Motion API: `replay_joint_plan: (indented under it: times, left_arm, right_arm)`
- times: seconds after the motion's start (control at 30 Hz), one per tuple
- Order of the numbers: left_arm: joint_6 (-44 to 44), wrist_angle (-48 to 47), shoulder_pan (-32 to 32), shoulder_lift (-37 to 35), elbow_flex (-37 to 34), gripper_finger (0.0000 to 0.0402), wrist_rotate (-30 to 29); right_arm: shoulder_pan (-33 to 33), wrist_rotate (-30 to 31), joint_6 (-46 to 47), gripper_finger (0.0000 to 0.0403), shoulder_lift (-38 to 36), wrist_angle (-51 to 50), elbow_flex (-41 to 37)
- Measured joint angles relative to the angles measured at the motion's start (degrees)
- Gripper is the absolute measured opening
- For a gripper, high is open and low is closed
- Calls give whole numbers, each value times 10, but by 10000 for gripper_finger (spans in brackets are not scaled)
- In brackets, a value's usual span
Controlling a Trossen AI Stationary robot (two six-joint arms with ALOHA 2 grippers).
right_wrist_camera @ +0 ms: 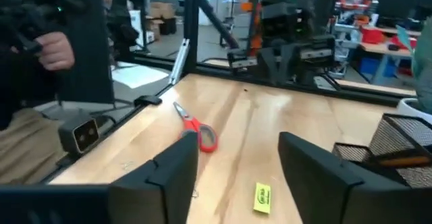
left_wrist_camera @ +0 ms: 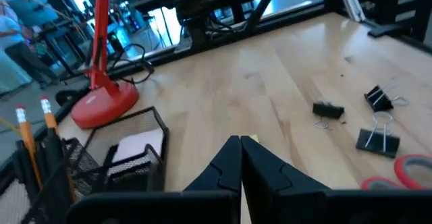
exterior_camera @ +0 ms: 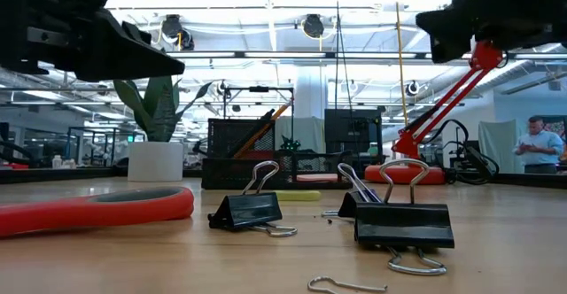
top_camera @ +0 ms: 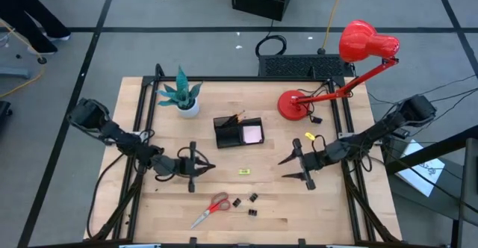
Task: Pick and place office supplies into organizer
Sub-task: Put the black binder clip into the black desk organizer
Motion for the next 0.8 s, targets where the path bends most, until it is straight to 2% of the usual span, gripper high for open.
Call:
replay_joint_plan:
  times: [0.13, 0.47, 0.67, 0.8]
  left_arm:
    - [-32, 0, 13, 0, 0, 3, 28]
    - [-51, -2, 54, 0, 0, 31, 31]
    - [-67, -14, 63, 0, 0, 24, 31]
    - [-76, -29, 63, 0, 0, 13, 31]
  right_arm:
    - [0, 46, 0, 219, 6, 0, -1]
    - [0, 41, 19, 219, 41, -2, 4]
    - [19, 9, 33, 233, 117, -34, 69]
    - [32, 9, 40, 243, 187, -61, 121]
